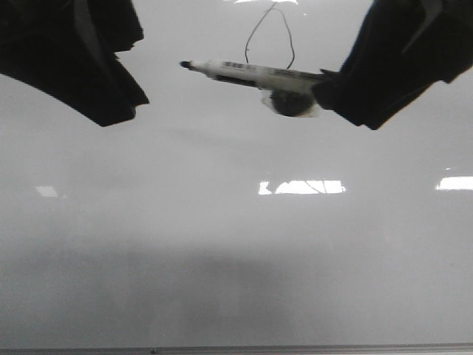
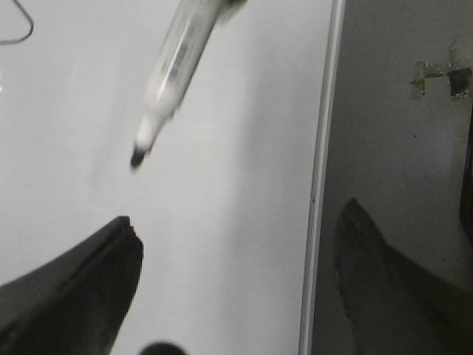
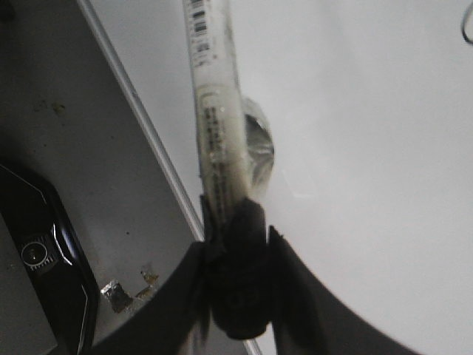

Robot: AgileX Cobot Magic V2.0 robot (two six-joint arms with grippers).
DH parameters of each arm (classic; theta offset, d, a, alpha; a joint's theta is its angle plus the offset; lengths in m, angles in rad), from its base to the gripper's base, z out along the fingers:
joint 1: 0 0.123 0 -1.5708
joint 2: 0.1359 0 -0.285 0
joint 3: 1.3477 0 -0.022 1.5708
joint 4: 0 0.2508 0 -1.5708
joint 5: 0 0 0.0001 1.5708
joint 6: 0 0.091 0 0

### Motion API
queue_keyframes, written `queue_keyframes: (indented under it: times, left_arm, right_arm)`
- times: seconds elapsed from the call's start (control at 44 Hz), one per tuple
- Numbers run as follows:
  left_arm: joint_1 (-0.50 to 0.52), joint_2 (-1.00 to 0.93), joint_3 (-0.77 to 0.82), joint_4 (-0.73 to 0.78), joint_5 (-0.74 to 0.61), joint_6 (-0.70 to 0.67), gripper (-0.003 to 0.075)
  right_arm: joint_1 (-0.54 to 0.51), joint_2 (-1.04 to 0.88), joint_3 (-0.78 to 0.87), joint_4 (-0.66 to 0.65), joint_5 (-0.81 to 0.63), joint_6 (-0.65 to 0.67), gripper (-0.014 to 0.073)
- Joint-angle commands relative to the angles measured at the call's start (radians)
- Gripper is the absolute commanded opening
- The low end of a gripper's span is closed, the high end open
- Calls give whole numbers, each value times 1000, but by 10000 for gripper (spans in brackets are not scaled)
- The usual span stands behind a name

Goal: Write number 6 on whiteboard

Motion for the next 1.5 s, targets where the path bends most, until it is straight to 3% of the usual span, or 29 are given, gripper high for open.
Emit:
queue_keyframes:
  times: [0.0, 0.341, 0.727, 1.044, 1.181, 1.249, 1.476]
  left_arm:
    - [-47, -29, -35, 31, -63, 9, 533]
    - [-62, -29, -35, 38, -100, 9, 478]
    - [-62, -28, -35, 38, -98, 9, 197]
    - [-62, -28, -35, 40, -98, 9, 43]
    - [-62, -28, -35, 40, -98, 9, 17]
    - [-62, -28, -35, 44, -98, 9, 17]
    - [-49, -28, -35, 44, -98, 3, 17]
  right_arm:
    - [38, -27, -26, -10, -80, -8, -61]
    - [126, -27, -27, -9, -98, -8, -61]
    - [147, -43, -27, 23, -126, -8, -61]
    - [147, -86, -27, 34, -132, -8, -61]
    - [147, -86, -27, 35, -132, -8, -53]
    - [147, -86, -27, 35, -135, -8, 0]
    - [146, -86, -27, 35, -126, -3, 375]
